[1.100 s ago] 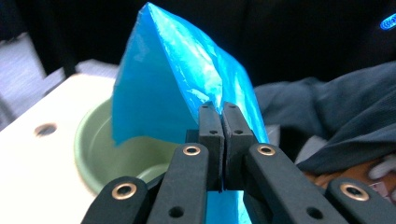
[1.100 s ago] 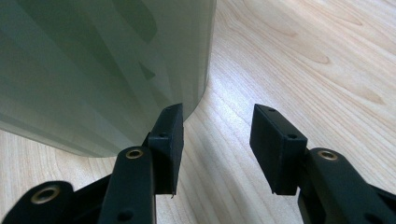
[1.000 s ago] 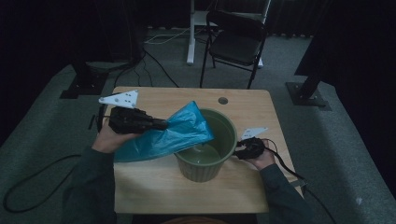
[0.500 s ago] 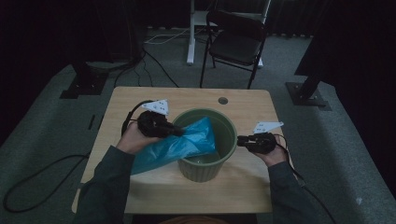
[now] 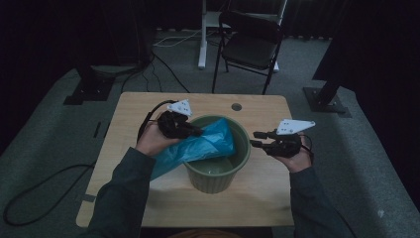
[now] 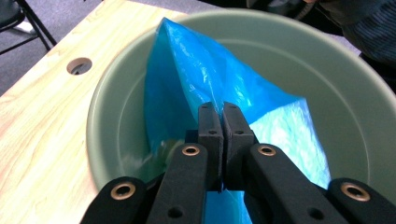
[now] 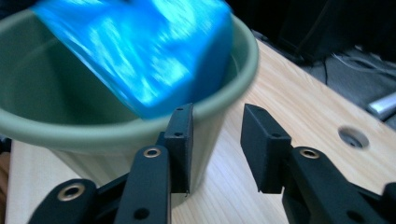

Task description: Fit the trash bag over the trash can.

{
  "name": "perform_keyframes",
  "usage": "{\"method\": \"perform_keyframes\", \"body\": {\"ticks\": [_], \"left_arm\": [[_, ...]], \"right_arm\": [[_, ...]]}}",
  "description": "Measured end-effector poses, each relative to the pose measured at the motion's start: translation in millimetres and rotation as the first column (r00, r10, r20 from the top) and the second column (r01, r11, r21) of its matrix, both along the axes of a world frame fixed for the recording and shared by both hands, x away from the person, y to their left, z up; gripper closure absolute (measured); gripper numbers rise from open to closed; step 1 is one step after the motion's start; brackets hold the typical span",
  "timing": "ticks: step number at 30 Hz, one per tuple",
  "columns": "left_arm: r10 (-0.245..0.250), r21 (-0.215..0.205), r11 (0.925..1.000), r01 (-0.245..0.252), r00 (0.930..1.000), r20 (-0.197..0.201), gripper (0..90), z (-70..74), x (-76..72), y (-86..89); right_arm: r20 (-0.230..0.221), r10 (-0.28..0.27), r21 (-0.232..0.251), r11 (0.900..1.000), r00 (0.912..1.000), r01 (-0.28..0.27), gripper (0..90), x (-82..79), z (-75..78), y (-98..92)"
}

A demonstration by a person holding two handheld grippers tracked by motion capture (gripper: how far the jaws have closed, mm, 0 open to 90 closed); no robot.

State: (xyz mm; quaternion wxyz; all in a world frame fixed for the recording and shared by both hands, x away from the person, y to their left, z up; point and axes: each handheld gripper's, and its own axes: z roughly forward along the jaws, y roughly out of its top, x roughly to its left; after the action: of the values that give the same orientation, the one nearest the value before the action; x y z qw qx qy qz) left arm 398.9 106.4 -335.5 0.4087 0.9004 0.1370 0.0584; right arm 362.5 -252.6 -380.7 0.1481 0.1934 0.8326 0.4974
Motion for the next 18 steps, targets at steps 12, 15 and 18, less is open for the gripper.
{"method": "perform_keyframes", "body": {"ticks": [12,15,18], "left_arm": [[0.008,-0.004,1.0000,-0.008,0.9999,-0.007,88.0,4.2,8.2,-13.3],[0.008,0.000,1.0000,-0.008,0.9999,-0.010,88.0,3.8,8.7,-15.4],[0.007,-0.010,0.9999,-0.007,0.9998,-0.017,88.0,4.8,9.2,-16.4]], "right_arm": [[0.055,0.142,-0.067,0.988,0.9884,-0.138,46.3,-13.6,20.9,59.7],[0.076,0.152,-0.096,0.985,0.9855,-0.144,41.2,-16.2,22.1,71.7],[0.090,0.166,-0.119,0.981,0.9820,-0.155,39.4,-15.8,23.7,82.0]]}}
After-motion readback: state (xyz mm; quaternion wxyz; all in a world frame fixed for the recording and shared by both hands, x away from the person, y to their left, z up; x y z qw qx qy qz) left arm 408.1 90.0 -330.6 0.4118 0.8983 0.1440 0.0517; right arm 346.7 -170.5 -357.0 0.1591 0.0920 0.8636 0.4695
